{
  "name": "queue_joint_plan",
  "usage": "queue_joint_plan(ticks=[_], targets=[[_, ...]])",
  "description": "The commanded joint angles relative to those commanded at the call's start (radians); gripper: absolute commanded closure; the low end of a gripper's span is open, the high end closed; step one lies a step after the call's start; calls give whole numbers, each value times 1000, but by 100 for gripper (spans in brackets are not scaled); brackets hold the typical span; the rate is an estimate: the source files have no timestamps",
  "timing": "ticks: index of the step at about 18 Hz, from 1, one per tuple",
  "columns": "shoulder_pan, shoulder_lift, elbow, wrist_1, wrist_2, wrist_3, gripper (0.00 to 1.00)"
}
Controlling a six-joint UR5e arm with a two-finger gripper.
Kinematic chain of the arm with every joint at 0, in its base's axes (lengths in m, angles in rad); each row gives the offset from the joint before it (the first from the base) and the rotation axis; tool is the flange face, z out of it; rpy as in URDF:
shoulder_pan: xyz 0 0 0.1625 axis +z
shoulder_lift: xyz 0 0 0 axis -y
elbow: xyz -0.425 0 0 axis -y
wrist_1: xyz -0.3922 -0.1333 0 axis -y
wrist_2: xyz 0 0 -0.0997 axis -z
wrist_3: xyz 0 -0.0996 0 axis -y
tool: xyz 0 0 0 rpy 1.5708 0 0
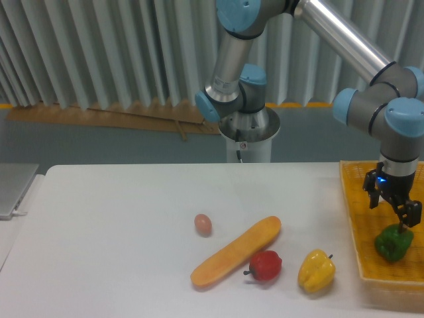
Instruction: Place the red pepper on the table
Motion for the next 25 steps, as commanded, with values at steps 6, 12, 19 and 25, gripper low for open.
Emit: queue_joint_plan(ticks=[6,12,19,25], targets=[[21,-35,25,22,2,9,0],[26,-58,28,34,2,6,0],[25,-91,6,66,5,-2,0],[23,-101,6,66,5,-3,0]])
